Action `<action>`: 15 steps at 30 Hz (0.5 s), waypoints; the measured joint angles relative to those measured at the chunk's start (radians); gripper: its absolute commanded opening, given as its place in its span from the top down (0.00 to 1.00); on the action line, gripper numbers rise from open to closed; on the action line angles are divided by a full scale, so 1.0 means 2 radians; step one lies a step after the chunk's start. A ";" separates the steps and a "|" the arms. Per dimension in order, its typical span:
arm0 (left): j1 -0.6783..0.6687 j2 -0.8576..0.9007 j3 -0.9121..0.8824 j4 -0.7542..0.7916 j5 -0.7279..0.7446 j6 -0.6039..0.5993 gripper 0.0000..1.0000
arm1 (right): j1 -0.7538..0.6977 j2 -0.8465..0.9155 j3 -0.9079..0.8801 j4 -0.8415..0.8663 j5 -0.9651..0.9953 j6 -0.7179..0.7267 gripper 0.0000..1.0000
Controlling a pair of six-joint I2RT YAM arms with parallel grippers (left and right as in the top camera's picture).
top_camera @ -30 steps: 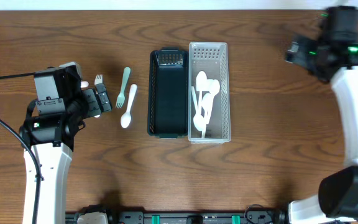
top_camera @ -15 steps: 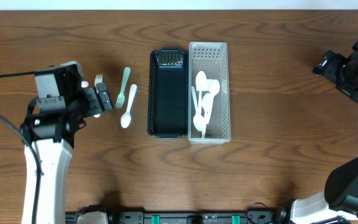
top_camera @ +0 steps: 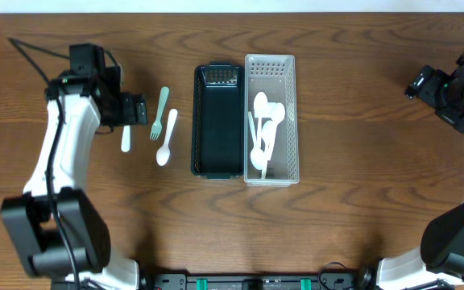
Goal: Pack container
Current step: 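Lower the left gripper onto a white fork and grasp it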
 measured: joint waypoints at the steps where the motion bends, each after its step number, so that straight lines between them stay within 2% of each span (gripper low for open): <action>1: 0.000 0.013 0.006 0.008 -0.002 0.008 0.08 | 0.000 0.000 0.000 0.000 0.000 0.000 0.01; 9: 0.000 0.096 0.011 0.049 -0.008 0.042 0.14 | 0.000 0.000 0.000 0.000 0.000 0.000 0.01; 15: 0.001 0.119 0.011 0.059 -0.021 0.058 0.17 | 0.000 0.000 0.000 0.000 0.000 0.000 0.01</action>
